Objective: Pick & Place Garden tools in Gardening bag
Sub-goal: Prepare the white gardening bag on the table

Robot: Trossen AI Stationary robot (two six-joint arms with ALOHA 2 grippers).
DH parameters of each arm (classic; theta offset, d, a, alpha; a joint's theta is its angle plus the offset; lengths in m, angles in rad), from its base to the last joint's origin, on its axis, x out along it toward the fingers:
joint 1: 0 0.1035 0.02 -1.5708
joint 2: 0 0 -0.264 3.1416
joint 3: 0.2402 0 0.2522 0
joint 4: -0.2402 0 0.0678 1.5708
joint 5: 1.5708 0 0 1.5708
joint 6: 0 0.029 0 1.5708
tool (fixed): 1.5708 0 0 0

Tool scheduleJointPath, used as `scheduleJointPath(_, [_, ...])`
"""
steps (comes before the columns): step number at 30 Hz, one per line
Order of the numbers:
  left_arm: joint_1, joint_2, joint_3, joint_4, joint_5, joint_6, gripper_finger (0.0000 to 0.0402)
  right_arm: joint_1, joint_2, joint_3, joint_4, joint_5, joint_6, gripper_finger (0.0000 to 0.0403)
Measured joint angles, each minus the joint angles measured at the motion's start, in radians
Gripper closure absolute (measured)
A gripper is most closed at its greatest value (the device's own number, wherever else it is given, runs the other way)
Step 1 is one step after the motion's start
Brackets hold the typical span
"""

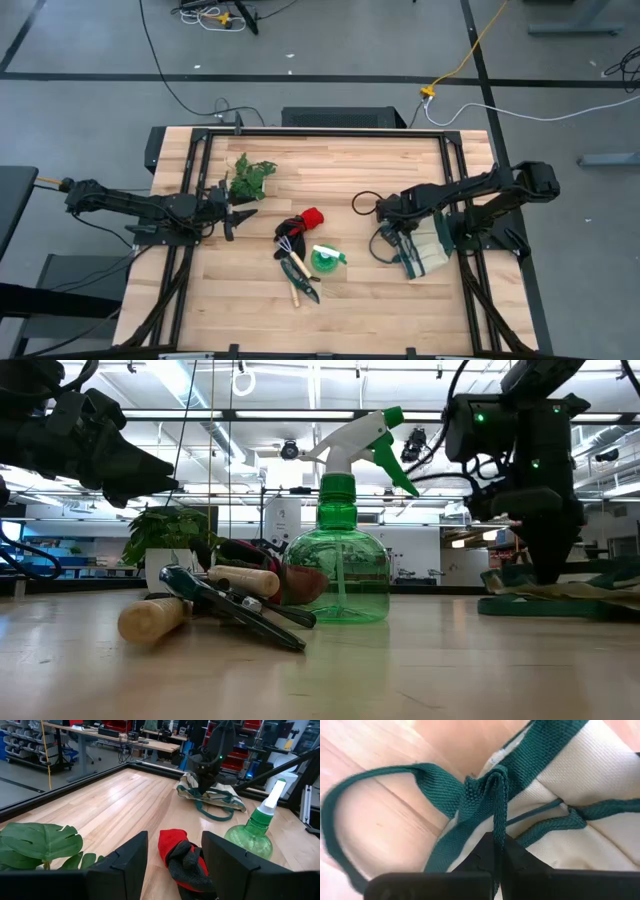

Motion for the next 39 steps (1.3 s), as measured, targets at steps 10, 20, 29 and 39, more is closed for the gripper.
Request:
scheduleJointPath(10, [0.0,0.0,0.0,0.0,0.0,0.0,0.0209,0.0,0.0,0.127,-0.034,0.057,-0.073,0.0401])
scheduleJointPath(20, [0.0,0.0,0.0,0.0,0.0,0.0,0.0209,0.0,0.0,0.254,-0.049,0.091,-0.156,0.0401])
scheduleJointPath(29, [0.0,0.0,0.0,0.0,0.0,0.0,0.0209,-0.02,0.0,0.363,-0.074,0.158,-0.218,0.0401])
scheduleJointPath(39, [0.0,0.0,0.0,0.0,0.0,0.0,0.0209,-0.055,0.0,0.493,-0.049,0.217,-0.325,0.0401])
